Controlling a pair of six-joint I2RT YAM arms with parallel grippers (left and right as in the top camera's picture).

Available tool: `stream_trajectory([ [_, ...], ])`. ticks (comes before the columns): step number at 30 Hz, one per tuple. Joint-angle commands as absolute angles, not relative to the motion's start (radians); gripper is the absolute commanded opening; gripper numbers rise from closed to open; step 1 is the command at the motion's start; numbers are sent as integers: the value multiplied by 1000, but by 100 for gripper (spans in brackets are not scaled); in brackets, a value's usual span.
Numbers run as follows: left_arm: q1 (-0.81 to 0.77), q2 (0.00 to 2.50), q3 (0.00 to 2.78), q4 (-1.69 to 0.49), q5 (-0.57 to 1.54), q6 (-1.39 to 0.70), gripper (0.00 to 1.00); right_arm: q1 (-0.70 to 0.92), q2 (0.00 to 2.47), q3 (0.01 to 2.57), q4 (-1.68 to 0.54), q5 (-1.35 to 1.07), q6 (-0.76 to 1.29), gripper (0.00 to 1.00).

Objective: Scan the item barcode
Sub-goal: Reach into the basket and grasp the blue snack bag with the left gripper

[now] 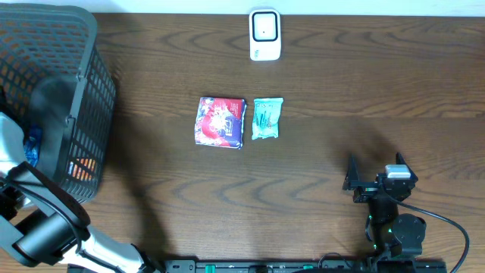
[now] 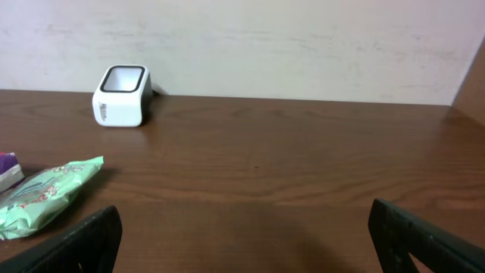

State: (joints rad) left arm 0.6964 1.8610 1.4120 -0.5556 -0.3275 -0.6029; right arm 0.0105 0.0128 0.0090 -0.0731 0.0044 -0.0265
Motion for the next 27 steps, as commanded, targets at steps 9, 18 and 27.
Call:
stream_trajectory([
  [9, 662, 1916, 1404, -514, -350, -595, 59, 20, 11, 6, -75, 9, -16, 99],
  [18, 662, 2010, 1404, -476, -353, -595, 59, 20, 11, 6, -75, 9, -16, 99],
  [27, 662, 2042, 1404, -432, -352, -572, 59, 20, 11, 6, -75, 9, -16, 99],
])
